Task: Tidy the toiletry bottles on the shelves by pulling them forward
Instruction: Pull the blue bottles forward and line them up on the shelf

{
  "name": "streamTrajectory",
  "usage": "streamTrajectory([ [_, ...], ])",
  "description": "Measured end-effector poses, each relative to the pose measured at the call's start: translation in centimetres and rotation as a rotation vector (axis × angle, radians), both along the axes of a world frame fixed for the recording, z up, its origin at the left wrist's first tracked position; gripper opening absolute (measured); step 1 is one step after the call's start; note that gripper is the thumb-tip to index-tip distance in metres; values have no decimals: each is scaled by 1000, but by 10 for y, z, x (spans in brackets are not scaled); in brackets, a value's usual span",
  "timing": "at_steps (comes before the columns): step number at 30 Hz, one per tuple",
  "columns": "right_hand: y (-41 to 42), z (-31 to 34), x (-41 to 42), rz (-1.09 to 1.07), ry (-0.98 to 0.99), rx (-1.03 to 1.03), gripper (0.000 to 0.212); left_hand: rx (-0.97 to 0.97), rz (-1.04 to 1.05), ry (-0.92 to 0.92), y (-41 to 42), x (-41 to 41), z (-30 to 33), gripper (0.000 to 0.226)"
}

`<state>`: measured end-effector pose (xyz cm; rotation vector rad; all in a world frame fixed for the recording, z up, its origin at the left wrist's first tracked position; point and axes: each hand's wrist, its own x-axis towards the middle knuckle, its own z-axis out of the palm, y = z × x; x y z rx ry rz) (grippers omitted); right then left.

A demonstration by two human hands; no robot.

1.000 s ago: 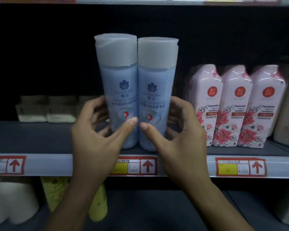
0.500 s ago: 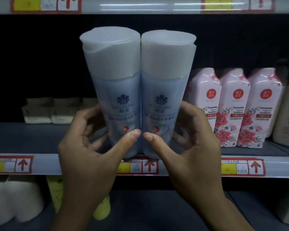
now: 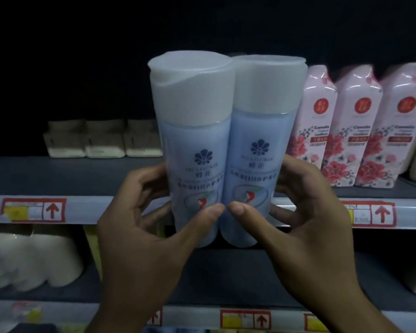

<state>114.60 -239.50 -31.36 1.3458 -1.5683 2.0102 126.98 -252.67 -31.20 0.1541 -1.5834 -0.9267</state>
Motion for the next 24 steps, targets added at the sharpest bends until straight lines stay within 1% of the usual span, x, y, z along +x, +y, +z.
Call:
streamTrajectory([
  [4, 7, -13, 2, 40, -60, 35, 62, -20, 12, -63, 3, 3, -10, 53],
  [11, 14, -43, -1, -56, -85, 147, 63, 63, -19, -179, 2, 1, -39, 52],
  [18, 21, -67, -2, -103, 4, 215, 66, 106, -64, -263, 0, 4, -65, 50],
  [24, 25, -90, -4, -89, -16, 307, 67, 92, -70, -331, 0, 7, -83, 50],
])
